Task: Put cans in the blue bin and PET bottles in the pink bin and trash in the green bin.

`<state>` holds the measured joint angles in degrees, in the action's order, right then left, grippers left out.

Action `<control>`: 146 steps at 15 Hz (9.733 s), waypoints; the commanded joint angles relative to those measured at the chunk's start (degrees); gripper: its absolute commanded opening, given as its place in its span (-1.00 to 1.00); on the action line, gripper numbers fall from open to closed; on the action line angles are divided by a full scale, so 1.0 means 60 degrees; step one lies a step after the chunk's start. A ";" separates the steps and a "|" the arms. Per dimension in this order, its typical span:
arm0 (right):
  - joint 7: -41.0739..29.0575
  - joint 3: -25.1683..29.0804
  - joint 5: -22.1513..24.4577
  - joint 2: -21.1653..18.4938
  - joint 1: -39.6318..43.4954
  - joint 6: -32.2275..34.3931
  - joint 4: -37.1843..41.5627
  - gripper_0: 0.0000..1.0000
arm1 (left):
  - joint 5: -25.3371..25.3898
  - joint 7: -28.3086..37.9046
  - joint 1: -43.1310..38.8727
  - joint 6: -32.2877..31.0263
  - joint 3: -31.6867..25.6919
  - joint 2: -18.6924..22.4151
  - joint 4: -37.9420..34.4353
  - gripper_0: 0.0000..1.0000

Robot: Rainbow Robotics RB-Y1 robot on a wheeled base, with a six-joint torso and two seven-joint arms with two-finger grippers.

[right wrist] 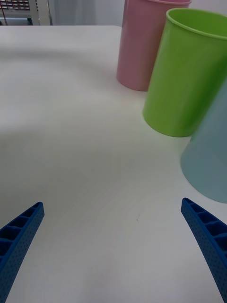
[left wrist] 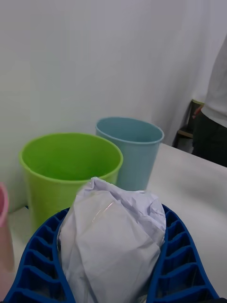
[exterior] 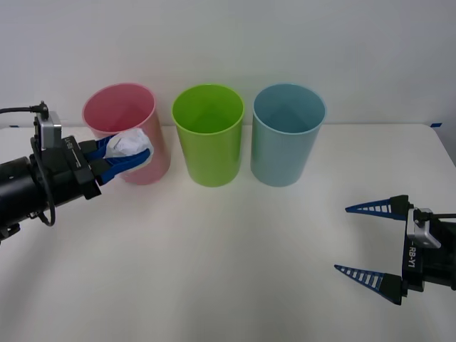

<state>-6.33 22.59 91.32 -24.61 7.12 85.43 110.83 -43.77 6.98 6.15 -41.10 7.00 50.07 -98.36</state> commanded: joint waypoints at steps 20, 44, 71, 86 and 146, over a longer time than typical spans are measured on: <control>0.0000 0.0000 0.0000 0.0000 0.0000 0.0000 0.0000 1.00 | 0.3560 0.1474 0.7838 0.5428 0.7329 0.1324 0.1935 -1.00; 0.0000 0.0000 0.0000 0.0000 0.0000 0.0000 0.0000 1.00 | 0.5391 0.2353 1.1603 0.7567 1.2705 0.1250 0.2316 -1.00; 0.0000 0.0000 0.0000 0.0000 0.0000 0.0000 0.0000 1.00 | 0.5552 0.2836 1.1984 0.7245 1.2852 0.1441 0.2375 1.00; 0.0000 0.0000 0.0000 0.0000 0.0000 0.0000 0.0000 1.00 | 0.4702 0.2690 0.9347 0.2806 0.7857 0.2100 0.2097 1.00; 0.0000 0.0000 0.0000 0.0000 0.0000 0.0000 0.0000 1.00 | -0.9009 0.5268 -0.4833 -0.4606 -0.4360 -0.4023 -0.3382 1.00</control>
